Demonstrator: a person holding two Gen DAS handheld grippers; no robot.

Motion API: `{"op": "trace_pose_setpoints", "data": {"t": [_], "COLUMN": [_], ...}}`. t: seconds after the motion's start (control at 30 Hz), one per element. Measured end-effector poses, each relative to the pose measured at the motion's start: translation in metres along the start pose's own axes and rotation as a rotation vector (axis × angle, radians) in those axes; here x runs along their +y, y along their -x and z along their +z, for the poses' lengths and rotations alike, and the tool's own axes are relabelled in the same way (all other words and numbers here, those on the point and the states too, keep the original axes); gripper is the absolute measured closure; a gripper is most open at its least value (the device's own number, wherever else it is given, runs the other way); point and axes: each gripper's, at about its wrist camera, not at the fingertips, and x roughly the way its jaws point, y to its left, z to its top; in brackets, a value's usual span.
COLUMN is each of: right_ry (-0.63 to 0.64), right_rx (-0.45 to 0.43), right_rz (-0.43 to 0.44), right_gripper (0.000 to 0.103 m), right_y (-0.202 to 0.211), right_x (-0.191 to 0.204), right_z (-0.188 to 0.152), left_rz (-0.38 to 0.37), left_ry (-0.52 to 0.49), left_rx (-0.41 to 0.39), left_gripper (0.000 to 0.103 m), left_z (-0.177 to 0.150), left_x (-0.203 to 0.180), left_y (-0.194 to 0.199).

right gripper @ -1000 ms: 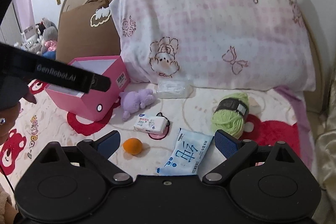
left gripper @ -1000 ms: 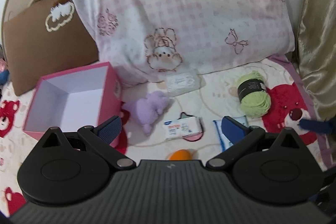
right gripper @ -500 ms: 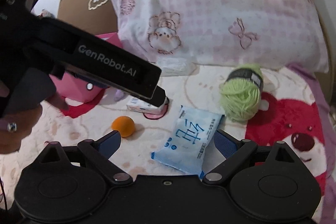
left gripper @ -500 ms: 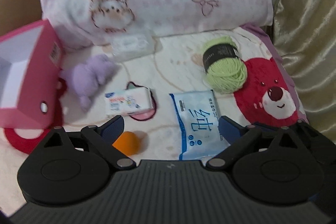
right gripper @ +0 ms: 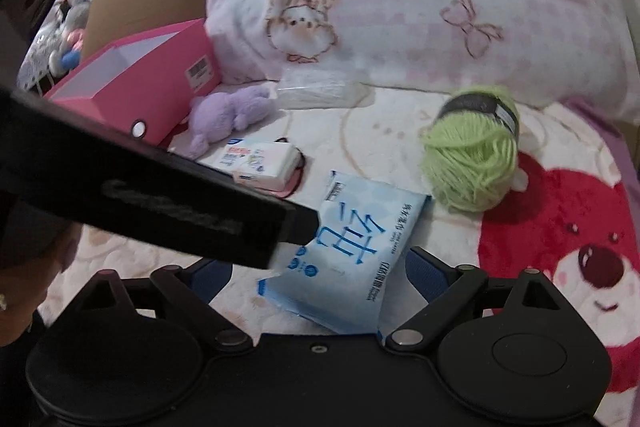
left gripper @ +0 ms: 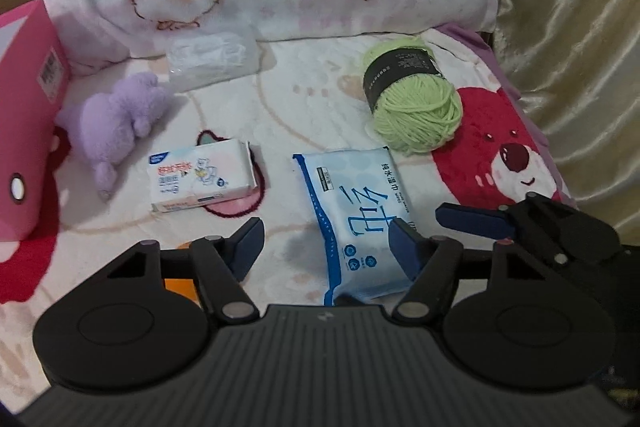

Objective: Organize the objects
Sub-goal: 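Close the right gripper on the wet-wipe pack and lift it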

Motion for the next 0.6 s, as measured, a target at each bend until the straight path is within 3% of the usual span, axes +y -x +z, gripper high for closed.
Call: {"op": "trace_pose_setpoints", "data": {"t": [0.1,0.2,0.27,0.37,0.5,0.6], "right_ry": [-0.022,-0.029,-0.026,-0.011,-0.008,-0.100], "right_rx": [0.035,0.068,0.080,0.095,0.125,0.152], "right_rz": [0.012,0.032,0.038,0.014,-0.010,-0.010], "right_gripper": [0.018,0.025,0.027,0.028,0.028,0.021], "right_y": [-0.011,-0.020,-0.022,-0.022,-0.025,-0.030], "right_x": [-0.007,-0.012,-0.012,-0.007,-0.006,-0.015], "right_z": [0.002,0.003,0.000,0.001,0.003,0.004], "left_rz": [0.015,0.018,0.004,-0.037,-0.012,0.014], "left_ry": [0.025,0.066,0.086,0.083,0.096,0.126], "left_rx": [-0.002,0.023,0.028,0.011,0.008,0.006], "left_gripper": [0.042,0.055,0.080,0.082,0.082,0.079], "left_z": [-0.002,-0.001,-0.002,-0.006,-0.009,-0.010], "left_x": [0.002,0.007,0.010,0.006,0.000,-0.002], "left_y": [-0.011,-0.025,-0.031,-0.033,-0.037,-0.036]}}
